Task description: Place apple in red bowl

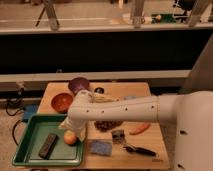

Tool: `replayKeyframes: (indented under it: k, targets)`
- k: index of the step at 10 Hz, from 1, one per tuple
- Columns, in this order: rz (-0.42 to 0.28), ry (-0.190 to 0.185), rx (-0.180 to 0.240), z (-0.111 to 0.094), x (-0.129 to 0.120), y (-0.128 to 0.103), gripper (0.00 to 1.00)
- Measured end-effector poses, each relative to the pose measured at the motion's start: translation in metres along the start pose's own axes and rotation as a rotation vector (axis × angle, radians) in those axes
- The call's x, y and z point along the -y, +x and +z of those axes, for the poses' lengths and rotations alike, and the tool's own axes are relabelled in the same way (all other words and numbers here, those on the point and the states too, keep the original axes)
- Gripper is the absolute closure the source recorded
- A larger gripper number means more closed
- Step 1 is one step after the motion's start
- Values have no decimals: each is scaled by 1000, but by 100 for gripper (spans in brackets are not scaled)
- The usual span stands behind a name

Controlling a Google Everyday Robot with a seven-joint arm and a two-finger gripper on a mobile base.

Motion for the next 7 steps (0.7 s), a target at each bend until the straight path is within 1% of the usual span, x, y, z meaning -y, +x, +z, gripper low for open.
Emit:
replayKeyframes:
  k: [3,4,5,6,7]
  targets:
    - [1,-8,-1,0,-3,1,20]
    - [16,-11,3,-2,-3,1,20]
    - [69,-35,15,-9,-4,3,20]
    - [164,-65,24,-22,-5,5,20]
    - [263,-83,28,-33,-6,7,20]
